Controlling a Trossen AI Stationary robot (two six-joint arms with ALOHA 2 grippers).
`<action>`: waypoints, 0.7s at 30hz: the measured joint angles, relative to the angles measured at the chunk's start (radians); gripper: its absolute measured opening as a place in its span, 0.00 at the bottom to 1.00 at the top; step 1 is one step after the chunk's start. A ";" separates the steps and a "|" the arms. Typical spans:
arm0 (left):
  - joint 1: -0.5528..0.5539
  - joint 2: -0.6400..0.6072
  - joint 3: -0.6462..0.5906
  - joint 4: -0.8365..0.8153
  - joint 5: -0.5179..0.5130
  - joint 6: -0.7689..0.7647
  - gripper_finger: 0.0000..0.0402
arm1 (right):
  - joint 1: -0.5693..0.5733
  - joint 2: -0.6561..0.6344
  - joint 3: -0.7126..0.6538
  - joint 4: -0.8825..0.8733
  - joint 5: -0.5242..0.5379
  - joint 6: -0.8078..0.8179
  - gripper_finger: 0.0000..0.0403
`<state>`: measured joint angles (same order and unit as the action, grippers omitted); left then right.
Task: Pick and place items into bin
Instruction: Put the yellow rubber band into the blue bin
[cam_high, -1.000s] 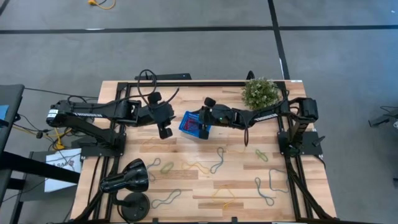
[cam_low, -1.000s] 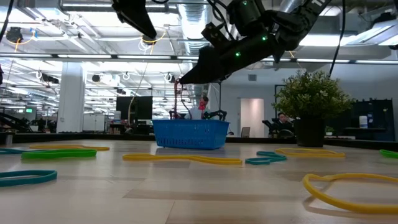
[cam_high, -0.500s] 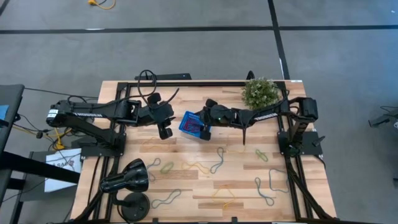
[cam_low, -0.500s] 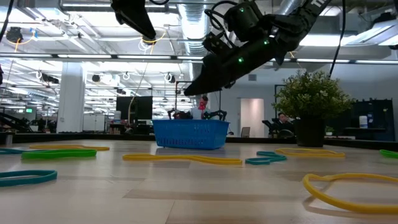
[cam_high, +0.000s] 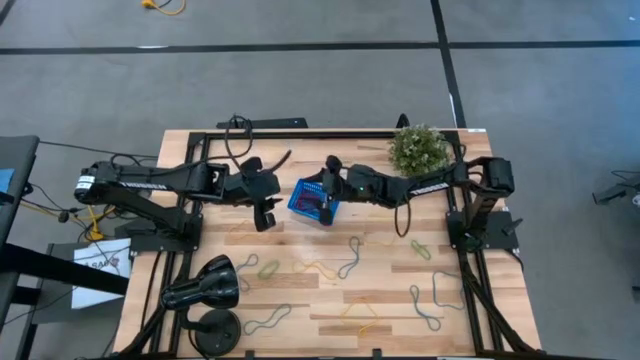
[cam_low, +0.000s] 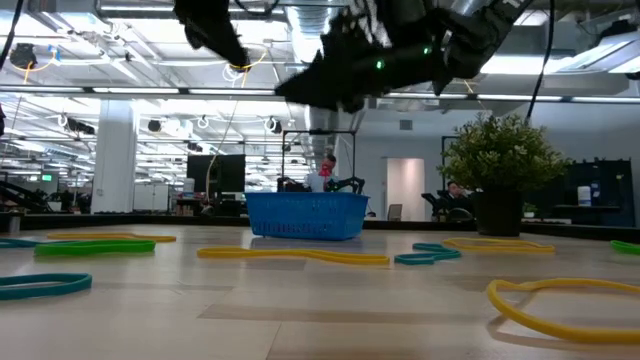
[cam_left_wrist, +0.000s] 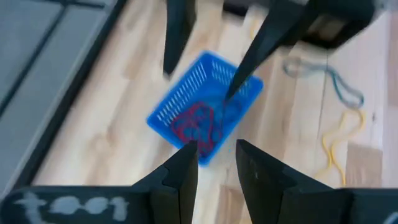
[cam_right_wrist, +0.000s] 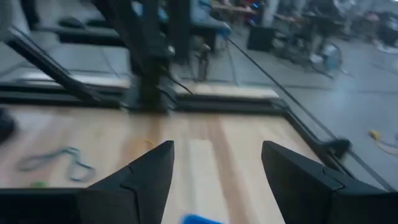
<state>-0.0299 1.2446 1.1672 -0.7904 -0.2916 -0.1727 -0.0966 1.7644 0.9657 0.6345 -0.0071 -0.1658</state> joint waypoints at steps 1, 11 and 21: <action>0.000 0.000 -0.022 0.003 0.000 -0.013 0.25 | 0.011 -0.013 0.000 -0.013 0.001 0.000 0.59; 0.000 0.000 -0.251 0.265 0.061 -0.118 0.25 | 0.150 -0.184 0.000 -0.329 0.004 0.057 0.59; 0.000 0.000 -0.418 0.288 0.087 -0.163 0.25 | 0.291 -0.222 0.001 -0.475 0.004 0.196 0.59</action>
<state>-0.0299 1.2449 0.7492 -0.5021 -0.2043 -0.3355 0.1941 1.5425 0.9665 0.1594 -0.0029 0.0298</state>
